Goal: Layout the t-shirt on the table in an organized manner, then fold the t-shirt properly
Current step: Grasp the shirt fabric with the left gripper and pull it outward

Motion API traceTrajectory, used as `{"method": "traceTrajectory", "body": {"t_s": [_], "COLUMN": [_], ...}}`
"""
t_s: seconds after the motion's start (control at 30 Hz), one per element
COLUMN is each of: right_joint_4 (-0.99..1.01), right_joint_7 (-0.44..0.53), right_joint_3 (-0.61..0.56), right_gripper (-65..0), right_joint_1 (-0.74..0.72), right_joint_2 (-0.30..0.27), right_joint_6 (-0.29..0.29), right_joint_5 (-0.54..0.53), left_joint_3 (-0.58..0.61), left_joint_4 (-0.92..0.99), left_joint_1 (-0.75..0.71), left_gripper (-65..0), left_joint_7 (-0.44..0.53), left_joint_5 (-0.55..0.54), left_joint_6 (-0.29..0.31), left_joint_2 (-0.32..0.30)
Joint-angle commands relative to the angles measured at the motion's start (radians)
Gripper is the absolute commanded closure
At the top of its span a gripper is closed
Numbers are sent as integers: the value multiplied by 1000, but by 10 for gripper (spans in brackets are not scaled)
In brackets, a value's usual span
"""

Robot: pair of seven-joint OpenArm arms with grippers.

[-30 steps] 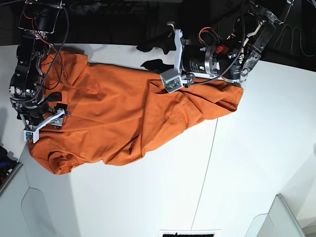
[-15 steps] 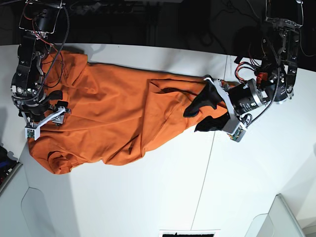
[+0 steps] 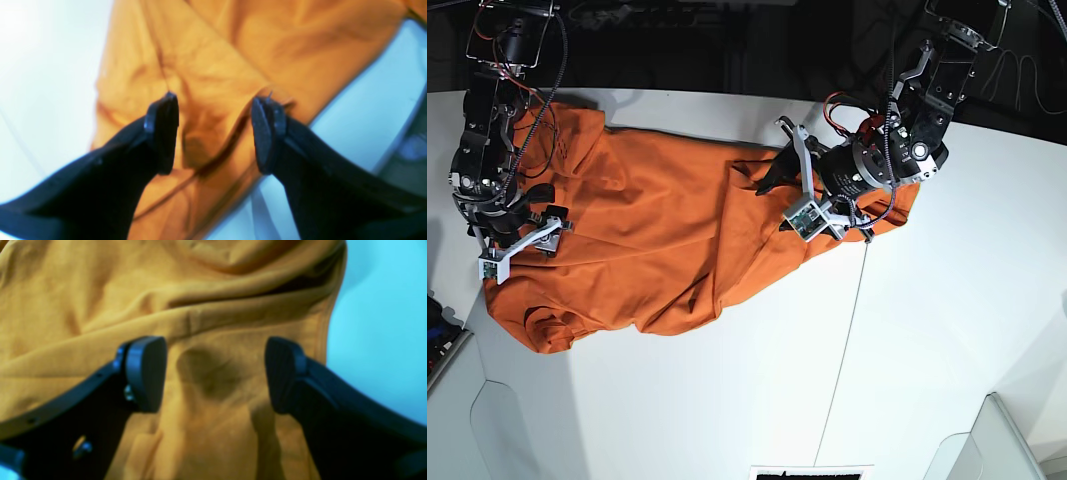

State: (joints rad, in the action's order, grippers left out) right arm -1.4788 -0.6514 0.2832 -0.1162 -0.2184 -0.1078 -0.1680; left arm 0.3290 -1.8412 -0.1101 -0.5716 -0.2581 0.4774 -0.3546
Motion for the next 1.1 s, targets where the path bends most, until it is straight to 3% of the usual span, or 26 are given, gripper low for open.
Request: {"method": "traceTrajectory", "body": {"t_s": [0.0,0.43,0.53,0.6,0.7,0.8,0.83,0.97,1.07], "right_joint_4": [-16,-16,-16,-16,-16,-16,-16,-16,-16], "right_joint_7": [22,23,23,23,23,23,23,25,26], "right_joint_3": [3,3,3,3,3,3,3,3,3], "right_gripper": [-447,-447,-447,-447,-447,-447,-447,-447,-447], "right_joint_1": [-19,-19,-19,-19,-19,-19,-19,-19,-19], "right_joint_2": [-11,-11,-11,-11,-11,-11,-11,-11,-11], "right_joint_6": [-5,-5,-5,-5,-5,-5,-5,-5,-5], "right_joint_5": [-4,-5,-5,-5,-5,-5,-5,-5,-5], "left_joint_3": [-6,41,45,43,43,43,43,43,43], "left_joint_4": [-3,93,109,109,108,108,108,108,108], "left_joint_1": [21,44,47,55,78,97,97,95,93], "left_gripper": [-367,-367,-362,-299,-175,-165,-152,0,0], "left_joint_7": [23,23,30,29,29,27,28,21,21], "left_joint_5": [10,41,47,58,61,60,60,56,42], "left_joint_6": [-25,5,-40,-74,-74,-72,-66,-4,55], "left_joint_2": [-6,-6,-6,-6,-9,-8,-8,-9,-9]}}
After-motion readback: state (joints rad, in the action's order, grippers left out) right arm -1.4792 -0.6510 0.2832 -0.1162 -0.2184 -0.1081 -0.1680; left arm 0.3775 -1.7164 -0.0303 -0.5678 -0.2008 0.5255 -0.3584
